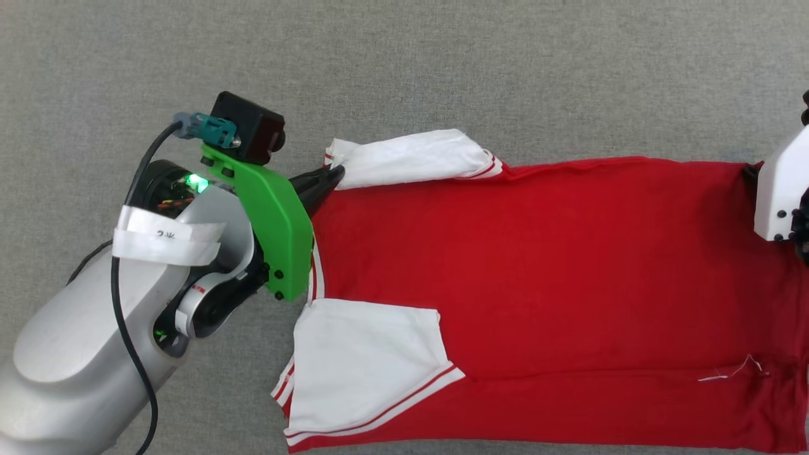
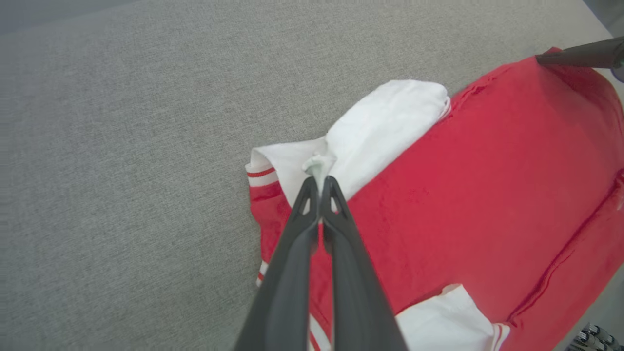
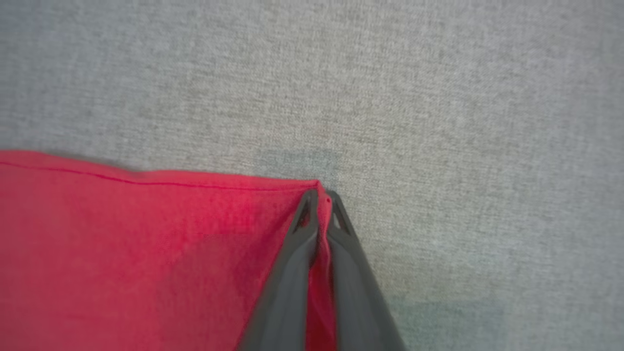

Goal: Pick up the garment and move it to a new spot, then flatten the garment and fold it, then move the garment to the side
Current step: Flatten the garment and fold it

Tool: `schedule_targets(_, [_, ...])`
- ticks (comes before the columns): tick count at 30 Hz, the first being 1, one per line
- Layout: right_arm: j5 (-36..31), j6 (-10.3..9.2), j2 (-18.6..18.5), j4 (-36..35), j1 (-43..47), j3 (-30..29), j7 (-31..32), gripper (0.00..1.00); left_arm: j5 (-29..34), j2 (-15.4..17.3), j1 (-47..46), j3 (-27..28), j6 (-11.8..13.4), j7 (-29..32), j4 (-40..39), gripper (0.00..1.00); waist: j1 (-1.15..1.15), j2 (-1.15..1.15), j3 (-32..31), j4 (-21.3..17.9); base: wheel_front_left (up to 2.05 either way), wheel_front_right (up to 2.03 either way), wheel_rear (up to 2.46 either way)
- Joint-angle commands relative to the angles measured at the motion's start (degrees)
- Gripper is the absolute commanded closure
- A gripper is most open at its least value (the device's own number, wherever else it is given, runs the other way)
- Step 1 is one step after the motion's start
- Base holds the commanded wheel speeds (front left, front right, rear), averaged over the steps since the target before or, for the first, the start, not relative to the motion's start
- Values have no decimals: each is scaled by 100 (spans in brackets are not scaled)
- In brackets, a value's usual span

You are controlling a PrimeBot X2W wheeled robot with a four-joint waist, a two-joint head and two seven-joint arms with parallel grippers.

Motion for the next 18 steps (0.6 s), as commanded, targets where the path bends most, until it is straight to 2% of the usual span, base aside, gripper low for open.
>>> schedule_targets(1, [74, -3, 53, 130, 56, 24, -151, 100, 16, 0, 131, 60, 39, -93, 61, 100, 0, 0, -111, -21, 0, 0, 0])
schedule_targets(11, [595, -3, -64, 37, 460, -95, -1400, 100, -143, 24, 661, 276, 174, -650, 257, 100, 0, 0, -762, -85, 0, 0, 0])
schedule_targets(18, [1054, -3, -210, -190, 1078, -106, -1915, 100, -275, 99, 1102, 307, 264, -827, 132, 100, 0, 0, -1171, -39, 0, 0, 0])
